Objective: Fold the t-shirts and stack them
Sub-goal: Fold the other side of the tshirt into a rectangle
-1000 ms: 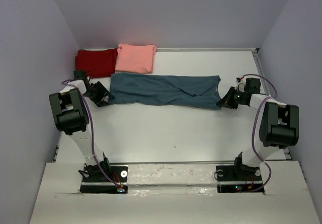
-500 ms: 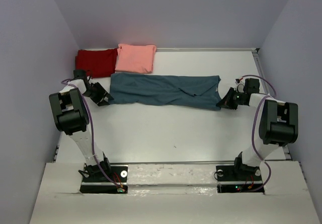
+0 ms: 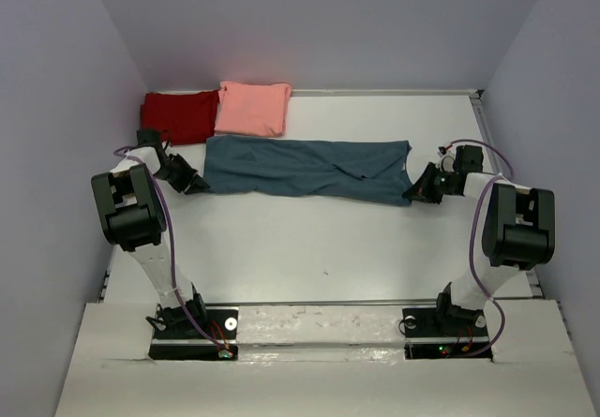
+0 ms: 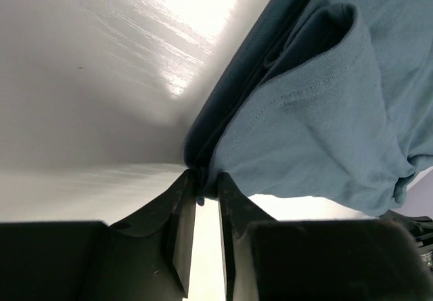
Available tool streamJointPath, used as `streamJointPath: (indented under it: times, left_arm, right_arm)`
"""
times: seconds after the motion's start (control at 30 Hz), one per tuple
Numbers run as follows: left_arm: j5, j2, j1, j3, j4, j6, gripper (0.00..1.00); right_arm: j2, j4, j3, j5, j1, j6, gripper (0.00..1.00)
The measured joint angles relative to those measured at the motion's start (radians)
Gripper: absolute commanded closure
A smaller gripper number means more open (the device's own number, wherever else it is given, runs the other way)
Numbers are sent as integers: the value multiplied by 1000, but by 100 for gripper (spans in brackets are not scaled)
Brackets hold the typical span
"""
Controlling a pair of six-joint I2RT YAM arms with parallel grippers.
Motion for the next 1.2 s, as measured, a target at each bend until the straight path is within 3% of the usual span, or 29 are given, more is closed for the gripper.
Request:
streamJointPath:
  times: [0.1, 0.43, 1.2]
  left_arm:
    - [-2, 0, 0, 5, -3, 5, 100]
    - [-3, 0, 0, 12, -8, 8, 100]
    - [10, 66, 0, 89, -35, 24, 100]
  right_arm:
    - [5, -2, 6, 0, 0, 0, 100]
    - [51, -44, 51, 25, 0, 0, 100]
    - [108, -284, 216, 297, -1, -6, 100]
